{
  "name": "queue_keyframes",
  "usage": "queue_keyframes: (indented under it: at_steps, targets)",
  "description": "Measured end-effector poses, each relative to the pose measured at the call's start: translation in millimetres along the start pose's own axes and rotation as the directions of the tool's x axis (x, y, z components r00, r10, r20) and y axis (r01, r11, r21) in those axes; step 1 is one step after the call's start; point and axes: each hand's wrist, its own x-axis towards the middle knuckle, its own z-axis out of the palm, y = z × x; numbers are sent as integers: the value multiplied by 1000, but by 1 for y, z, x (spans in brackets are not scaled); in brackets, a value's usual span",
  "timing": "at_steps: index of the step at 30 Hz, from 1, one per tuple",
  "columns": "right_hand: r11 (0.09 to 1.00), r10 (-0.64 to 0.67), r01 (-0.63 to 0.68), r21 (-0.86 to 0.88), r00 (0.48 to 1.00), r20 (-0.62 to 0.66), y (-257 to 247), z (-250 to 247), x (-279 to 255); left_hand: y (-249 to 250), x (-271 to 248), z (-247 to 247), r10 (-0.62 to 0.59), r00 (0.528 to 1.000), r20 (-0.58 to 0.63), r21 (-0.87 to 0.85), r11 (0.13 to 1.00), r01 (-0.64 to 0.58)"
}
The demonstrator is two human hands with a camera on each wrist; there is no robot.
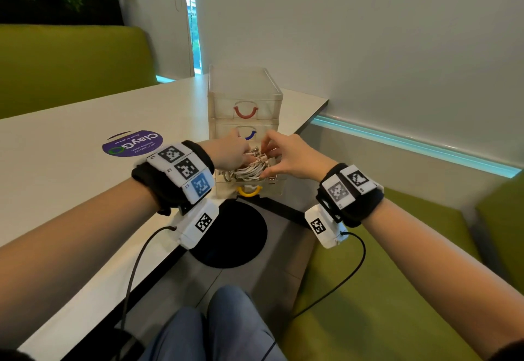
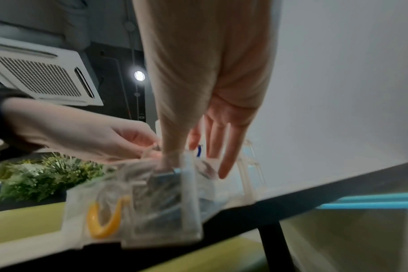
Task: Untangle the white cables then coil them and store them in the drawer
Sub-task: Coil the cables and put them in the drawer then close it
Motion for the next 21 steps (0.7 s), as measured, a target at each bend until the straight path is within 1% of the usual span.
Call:
queue_keyframes:
  at_steps: [3, 6, 7, 9, 10, 11, 13, 16, 18, 21]
  targets:
    - [999, -32, 32, -1, 995, -99, 3, 6, -3, 4, 0, 1, -25, 997, -67, 5, 1000, 25]
    - [997, -75, 75, 1, 994, -76, 2, 7, -8, 3, 0, 0, -58, 983, -173, -4, 998, 58]
    - [994, -108, 106, -31, 992, -67, 2, 9, -10, 3, -1, -2, -75, 977, -202, -15, 997, 73]
    - [969, -179, 166, -184, 982, -55, 1, 12, -12, 2, -2, -3, -89, 965, -248, -17, 996, 88]
    - [955, -185, 167, -243, 981, -52, -1, 14, -13, 2, -1, -3, -84, 963, -256, 2, 996, 87]
    - [952, -172, 151, -265, 984, -56, -3, 15, -13, 2, -1, -3, -73, 965, -253, 29, 996, 83]
    - [953, -146, 123, -275, 987, -64, -10, 15, -12, 6, -3, -3, -46, 976, -214, 88, 994, 66]
    - [919, -86, 69, -388, 996, -25, -18, 17, -6, 10, -4, 1, -31, 997, -71, 166, 985, 43]
    - [915, -67, 57, -399, 998, -10, -22, 22, -5, 12, -4, 1, -21, 998, 62, 145, 989, 11]
    - [921, -52, 51, -386, 999, 9, -23, 29, -11, 14, -7, -1, -11, 986, 164, 42, 999, 4]
